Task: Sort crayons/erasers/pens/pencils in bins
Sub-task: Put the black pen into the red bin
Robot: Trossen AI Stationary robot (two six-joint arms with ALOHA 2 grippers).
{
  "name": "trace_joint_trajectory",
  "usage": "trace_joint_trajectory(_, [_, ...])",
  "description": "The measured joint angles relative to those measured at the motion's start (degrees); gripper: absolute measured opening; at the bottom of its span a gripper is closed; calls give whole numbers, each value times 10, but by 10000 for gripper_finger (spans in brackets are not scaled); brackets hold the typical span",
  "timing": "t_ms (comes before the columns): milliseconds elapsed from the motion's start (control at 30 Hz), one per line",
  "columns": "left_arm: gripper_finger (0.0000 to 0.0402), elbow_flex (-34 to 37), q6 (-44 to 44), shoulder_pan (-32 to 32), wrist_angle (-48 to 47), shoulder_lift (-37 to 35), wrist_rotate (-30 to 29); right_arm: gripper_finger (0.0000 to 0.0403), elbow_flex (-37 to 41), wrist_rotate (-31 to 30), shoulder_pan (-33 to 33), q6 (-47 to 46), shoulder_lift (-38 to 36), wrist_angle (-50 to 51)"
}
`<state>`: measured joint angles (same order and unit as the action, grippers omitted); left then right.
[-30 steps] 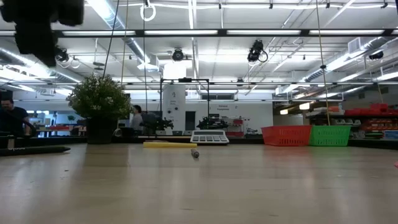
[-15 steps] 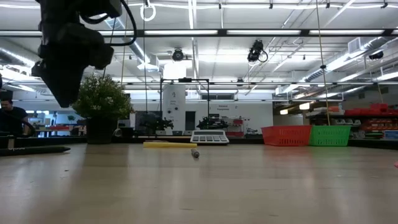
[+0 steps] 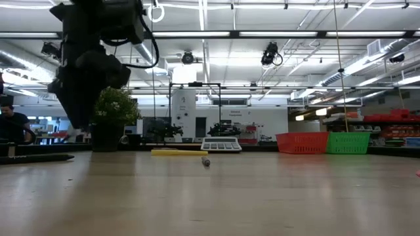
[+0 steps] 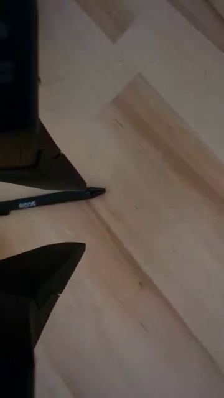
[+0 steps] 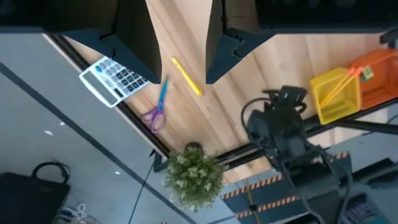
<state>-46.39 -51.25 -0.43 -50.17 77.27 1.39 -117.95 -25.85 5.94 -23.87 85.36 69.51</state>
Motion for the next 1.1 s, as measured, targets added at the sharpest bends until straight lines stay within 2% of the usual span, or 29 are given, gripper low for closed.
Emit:
trace_joint_trajectory(433, [149,0,55,35,8,76,15,131,0,-2,-53,15,0,-2])
trace_joint_trajectory(567, [150,0,75,27,6,77,37,131,0,0,-63,15,0,1])
trace_joint_trajectory(700, [147,0,84,1,-29,74,34,131,0,0,-63,15,0,1])
trace_joint_trajectory(800, [143,0,76,-11,-22,75,28,131,0,0,-63,17,1,1])
trace_joint_trajectory(1100, [146,5,60,-11,-13,75,27,131,0,0,-63,33,2,2])
